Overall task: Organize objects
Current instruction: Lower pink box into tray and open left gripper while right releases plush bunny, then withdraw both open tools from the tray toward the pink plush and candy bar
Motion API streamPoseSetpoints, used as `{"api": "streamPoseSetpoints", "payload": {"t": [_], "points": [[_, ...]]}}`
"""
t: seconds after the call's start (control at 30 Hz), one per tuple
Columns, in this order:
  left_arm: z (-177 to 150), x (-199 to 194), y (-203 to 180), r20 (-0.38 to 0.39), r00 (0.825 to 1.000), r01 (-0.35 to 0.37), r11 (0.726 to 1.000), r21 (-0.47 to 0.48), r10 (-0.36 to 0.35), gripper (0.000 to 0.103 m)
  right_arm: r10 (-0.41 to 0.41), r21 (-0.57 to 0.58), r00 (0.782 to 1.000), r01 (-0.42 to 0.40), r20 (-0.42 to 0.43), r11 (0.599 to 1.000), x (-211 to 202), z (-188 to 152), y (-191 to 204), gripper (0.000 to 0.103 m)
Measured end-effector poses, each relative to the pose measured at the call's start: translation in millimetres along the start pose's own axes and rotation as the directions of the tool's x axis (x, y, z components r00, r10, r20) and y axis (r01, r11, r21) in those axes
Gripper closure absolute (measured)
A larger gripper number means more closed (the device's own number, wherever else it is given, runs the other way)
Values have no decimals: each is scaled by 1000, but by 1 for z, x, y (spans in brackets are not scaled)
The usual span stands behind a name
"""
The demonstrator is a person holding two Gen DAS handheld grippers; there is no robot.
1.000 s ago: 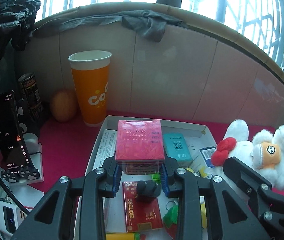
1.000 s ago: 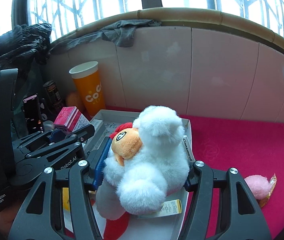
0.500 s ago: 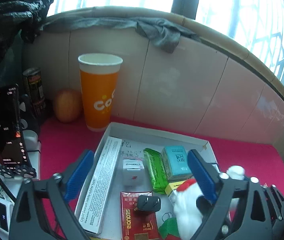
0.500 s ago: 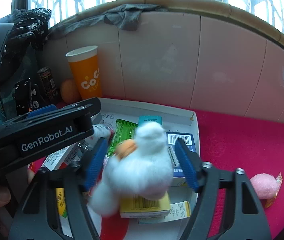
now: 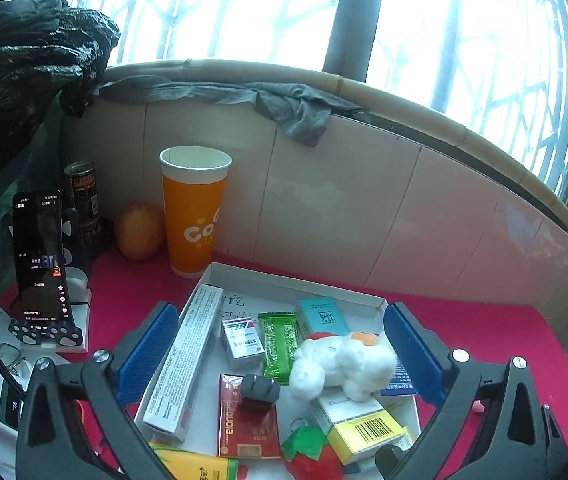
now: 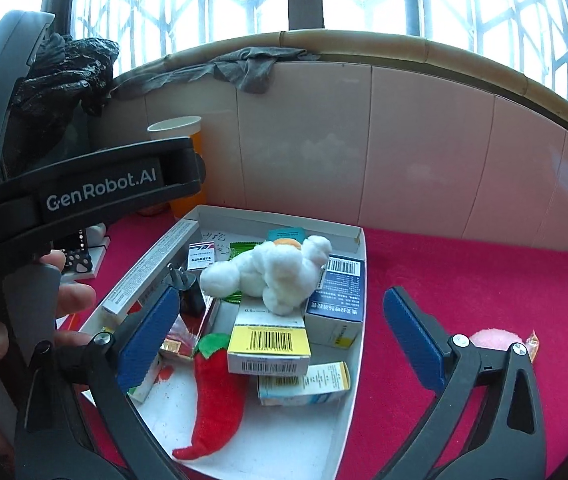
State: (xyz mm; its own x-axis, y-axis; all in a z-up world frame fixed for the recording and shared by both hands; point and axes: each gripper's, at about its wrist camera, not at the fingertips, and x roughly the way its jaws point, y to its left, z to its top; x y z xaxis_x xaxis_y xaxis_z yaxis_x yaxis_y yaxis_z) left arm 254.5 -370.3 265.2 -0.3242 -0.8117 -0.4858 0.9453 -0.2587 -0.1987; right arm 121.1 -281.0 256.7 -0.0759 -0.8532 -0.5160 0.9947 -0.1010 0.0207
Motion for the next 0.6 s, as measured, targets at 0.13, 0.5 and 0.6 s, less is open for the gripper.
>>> {"api": "streamPoseSetpoints", "payload": {"t": [0.13, 0.5, 0.6], "points": [[-7, -13, -4, -7, 1000, -7, 1000, -9, 7, 0, -5, 31, 1000, 5, 8, 999, -10, -7, -8, 0], [-34, -51, -11, 14, 1000, -6, 1000, -20, 6, 0, -58, 133, 998, 55, 19, 990, -32, -32, -46, 0], [-37, -52, -17, 6, 1000, 4, 1000, -8, -4, 0, -64, 170, 998, 62, 8, 984, -34, -36, -57, 0]]}}
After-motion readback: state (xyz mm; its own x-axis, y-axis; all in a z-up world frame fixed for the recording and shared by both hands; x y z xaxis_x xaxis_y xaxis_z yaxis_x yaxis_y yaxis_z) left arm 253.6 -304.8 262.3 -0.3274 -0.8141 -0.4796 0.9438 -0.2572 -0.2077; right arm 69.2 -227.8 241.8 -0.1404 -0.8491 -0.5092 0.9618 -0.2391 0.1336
